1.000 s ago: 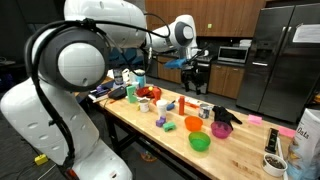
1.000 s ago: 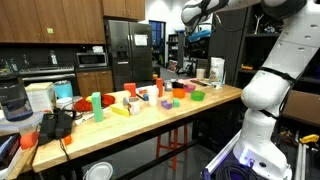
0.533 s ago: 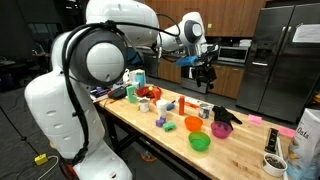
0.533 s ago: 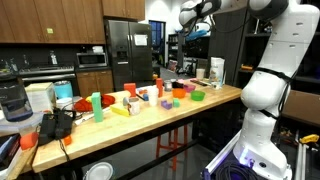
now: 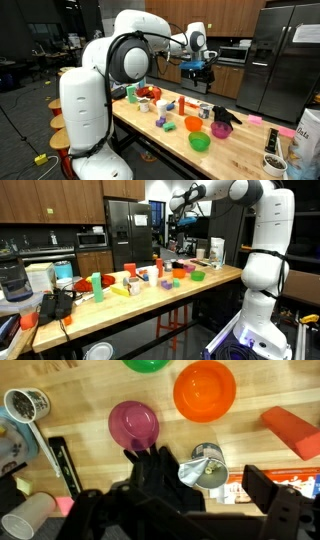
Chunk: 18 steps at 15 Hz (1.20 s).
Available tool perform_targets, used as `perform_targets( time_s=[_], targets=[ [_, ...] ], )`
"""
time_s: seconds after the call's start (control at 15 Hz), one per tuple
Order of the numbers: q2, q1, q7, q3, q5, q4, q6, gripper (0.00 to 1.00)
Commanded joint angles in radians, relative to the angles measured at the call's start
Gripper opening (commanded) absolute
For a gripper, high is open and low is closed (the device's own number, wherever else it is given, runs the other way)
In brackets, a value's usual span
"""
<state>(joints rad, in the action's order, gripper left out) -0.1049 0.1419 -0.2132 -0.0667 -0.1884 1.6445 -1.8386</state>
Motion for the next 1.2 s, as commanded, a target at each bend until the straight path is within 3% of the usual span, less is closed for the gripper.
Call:
perform_targets(
  time_s=[0.0, 0.53, 1.13],
  targets=[
    [-0.060, -0.017, 0.123, -0.008, 0.049, -0.102, -0.002, 1.00],
    [-0.148, -0.015, 0.417, 0.020, 0.245, -0.206, 0.017, 1.00],
    [-0.250, -0.006, 0.505, 0.034, 0.314, -0.251, 0.085, 1.00]
  ],
)
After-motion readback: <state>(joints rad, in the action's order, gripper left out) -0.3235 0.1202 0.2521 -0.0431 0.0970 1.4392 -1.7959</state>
